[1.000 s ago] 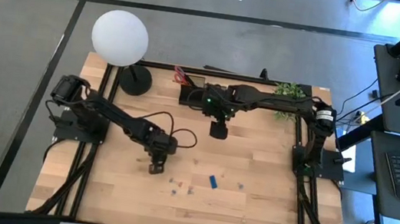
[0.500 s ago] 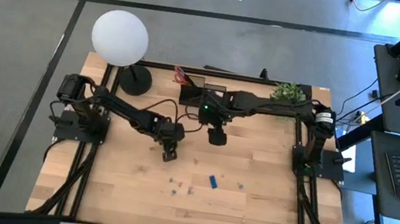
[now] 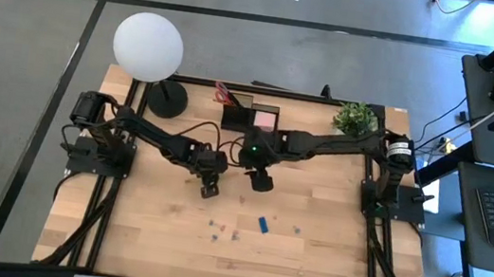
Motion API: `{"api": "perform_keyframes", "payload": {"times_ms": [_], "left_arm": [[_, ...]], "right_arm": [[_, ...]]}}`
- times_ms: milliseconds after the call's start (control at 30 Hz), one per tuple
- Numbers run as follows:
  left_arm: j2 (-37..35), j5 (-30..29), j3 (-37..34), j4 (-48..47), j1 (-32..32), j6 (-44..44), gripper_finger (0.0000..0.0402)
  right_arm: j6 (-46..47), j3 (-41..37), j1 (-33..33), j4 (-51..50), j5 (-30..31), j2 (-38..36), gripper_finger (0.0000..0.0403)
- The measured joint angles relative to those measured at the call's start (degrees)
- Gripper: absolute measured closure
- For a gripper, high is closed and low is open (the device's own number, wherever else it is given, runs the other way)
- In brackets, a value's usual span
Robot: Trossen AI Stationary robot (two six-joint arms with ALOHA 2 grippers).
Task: Pick and place office supplies into organizer
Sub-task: Put the yellow pencil into the black desk organizer
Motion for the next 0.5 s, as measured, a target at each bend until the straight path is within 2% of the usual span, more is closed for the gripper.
{"api": "perform_keyframes", "payload": {"times_ms": [500], "left_arm": [[0.07, -2.17, -0.1, 2.57, 0.02, -0.02, 0.037]], "right_arm": [[4.67, -11.66, 0.0, 21.81, -2.41, 0.0, 0.0161]]}}
